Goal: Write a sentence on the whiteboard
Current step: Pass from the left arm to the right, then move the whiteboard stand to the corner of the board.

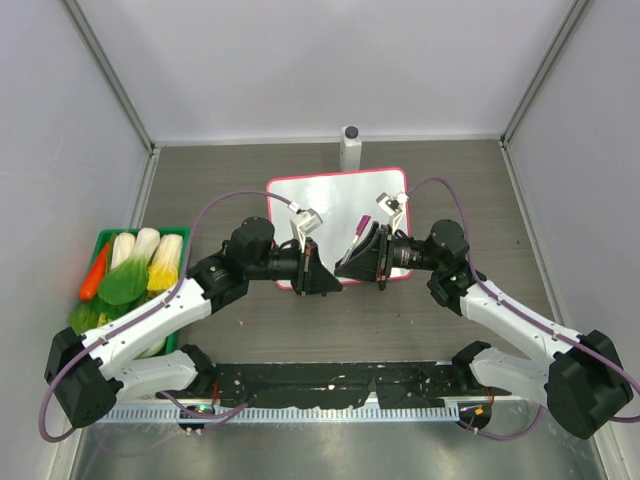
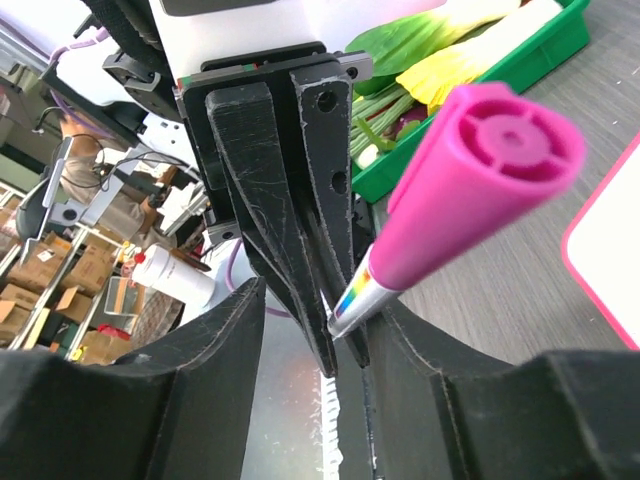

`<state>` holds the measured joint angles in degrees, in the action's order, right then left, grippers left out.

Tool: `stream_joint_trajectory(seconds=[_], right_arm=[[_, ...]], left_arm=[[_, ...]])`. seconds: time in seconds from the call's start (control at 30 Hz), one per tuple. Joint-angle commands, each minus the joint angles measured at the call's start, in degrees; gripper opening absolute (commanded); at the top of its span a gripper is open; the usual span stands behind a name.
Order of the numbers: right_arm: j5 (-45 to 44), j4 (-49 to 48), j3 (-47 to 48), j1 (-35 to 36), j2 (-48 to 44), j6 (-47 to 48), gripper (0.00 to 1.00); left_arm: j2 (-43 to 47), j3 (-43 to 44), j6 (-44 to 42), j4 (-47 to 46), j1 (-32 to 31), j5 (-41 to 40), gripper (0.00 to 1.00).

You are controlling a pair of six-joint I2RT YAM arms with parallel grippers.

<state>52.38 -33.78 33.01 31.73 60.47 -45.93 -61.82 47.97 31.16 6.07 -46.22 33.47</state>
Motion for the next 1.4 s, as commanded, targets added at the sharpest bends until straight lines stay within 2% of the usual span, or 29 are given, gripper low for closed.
stream_joint_trajectory(seconds=[0.0,0.13,0.17,0.2,0.27,0.3,0.83,0.9,0.97,1.0,1.1,1.17,1.3,1.37], right_arm=[[2.37,-4.54,-0.76,0.44,0.35,-1.00,0.47],[2.55,-4.19,-0.76,0.44,0.00,-0.83,0.32],[2.20,-3.58,-0.76,0.44,-0.17,-0.65,0.25],[2.20,-3.49,-0.76,0.53,-0.17,-0.48,0.23],[2.03,-3.40,-0.93,0.44,-0.44,-0.65,0.12],[1.94,-3.22,-0.93,0.44,-0.52,-0.74,0.01],[-1.67,5.92,-1.37,0.44,-3.95,5.15,0.01],[-2.19,6.09,-1.37,0.44,-4.13,5.24,0.01],[-3.42,6.53,-1.46,0.44,-4.74,5.24,0.02],[-3.95,7.58,-1.46,0.44,-5.35,5.85,0.01],[-10.68,13.46,-0.06,0.44,-7.29,8.66,0.01],[-16.13,20.13,0.29,0.44,-9.74,10.95,0.01],[-27.56,28.40,0.47,0.36,-14.67,14.55,0.01],[-29.78,30.08,0.30,0.35,-15.37,15.17,0.01]], left_arm=[[-0.40,1.34,-0.92,-2.73,0.25,2.82,0.00],[0.21,1.08,-1.10,-2.73,0.16,3.26,0.00],[0.39,0.99,-1.10,-2.64,0.25,3.26,0.00],[0.39,0.90,-1.19,-2.64,0.25,3.35,0.00],[0.56,0.73,-1.10,-2.55,0.16,3.53,0.00],[0.74,0.73,-1.19,-2.46,0.25,3.70,0.00],[5.57,-0.77,-3.30,2.81,0.25,-4.47,0.01],[5.75,-0.86,-3.29,2.99,0.25,-5.17,0.10],[5.75,-0.59,-3.30,3.60,0.16,-5.96,0.28],[6.01,-0.59,-3.21,3.95,0.25,-6.57,0.41],[6.80,-1.29,-2.42,3.87,0.25,-8.42,0.71],[7.42,-2.43,-0.93,1.68,0.25,-9.74,0.84],[8.56,-5.86,1.88,-2.01,0.25,-12.90,0.93],[8.82,-7.00,2.68,-1.85,0.25,-15.53,0.93]])
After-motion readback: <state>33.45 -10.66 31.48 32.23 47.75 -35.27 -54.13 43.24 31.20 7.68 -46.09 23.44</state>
